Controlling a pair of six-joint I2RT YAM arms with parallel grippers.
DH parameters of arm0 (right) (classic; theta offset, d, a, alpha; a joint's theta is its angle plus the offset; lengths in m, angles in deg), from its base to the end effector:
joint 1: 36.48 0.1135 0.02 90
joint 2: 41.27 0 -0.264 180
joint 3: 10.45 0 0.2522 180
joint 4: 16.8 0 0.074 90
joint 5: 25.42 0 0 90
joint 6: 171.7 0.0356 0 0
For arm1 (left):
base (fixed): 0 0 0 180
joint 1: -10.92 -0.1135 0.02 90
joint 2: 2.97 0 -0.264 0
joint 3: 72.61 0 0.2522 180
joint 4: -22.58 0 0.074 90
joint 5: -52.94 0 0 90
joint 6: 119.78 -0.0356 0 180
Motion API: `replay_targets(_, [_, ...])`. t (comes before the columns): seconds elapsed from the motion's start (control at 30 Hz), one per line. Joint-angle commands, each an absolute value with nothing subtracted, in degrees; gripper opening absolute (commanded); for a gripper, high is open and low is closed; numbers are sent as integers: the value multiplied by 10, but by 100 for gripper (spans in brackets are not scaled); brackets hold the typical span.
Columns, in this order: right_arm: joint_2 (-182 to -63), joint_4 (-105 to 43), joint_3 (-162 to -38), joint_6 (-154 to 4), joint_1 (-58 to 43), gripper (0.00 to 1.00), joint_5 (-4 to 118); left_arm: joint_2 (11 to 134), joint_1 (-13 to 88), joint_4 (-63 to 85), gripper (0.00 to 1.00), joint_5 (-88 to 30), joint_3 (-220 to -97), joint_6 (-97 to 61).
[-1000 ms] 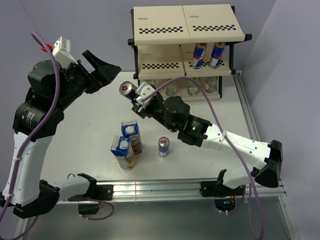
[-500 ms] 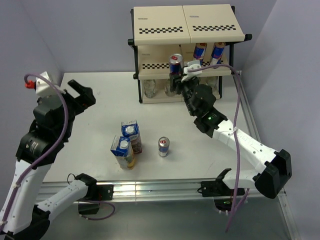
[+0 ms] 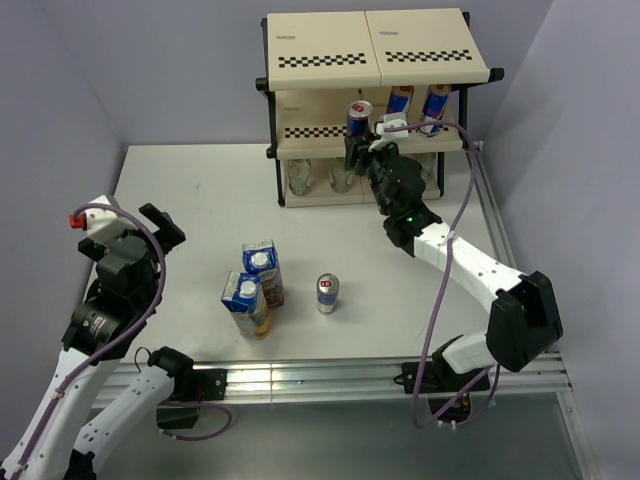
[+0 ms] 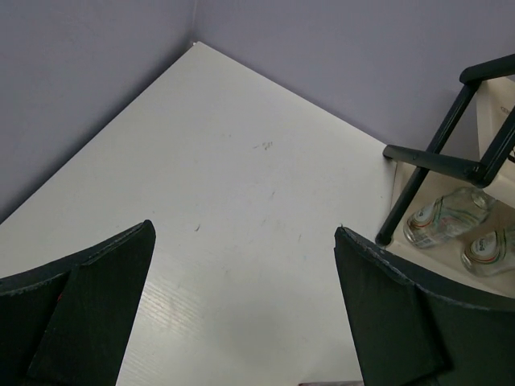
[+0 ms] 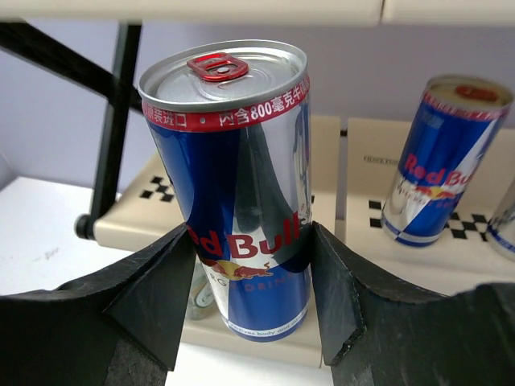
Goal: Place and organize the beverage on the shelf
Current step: Place the drink on the shelf.
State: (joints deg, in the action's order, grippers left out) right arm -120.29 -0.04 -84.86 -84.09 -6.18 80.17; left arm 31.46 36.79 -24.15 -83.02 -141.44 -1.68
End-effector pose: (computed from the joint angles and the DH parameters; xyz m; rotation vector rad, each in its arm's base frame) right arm 0.2871 0.1567 0.3752 -0.1604 1.3607 0.2239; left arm 0.1073 -0.0236 0.3842 -0.5872 1.6165 0.0205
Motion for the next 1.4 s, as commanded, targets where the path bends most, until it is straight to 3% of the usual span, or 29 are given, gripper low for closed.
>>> replay_targets(0.0, [-1213,107,-870,-824,-69,0,790,297,366,-187,100,-855,-1400,-31])
replay_targets(0.6, [-1350,220,-934,-801,-92,0,814,260,368,-169,99,-839,-1369,-32])
replay_targets(1.37, [-1489,228,-1030,-811,-99,0,861,266,369,-163,100,-810,-1360,-29])
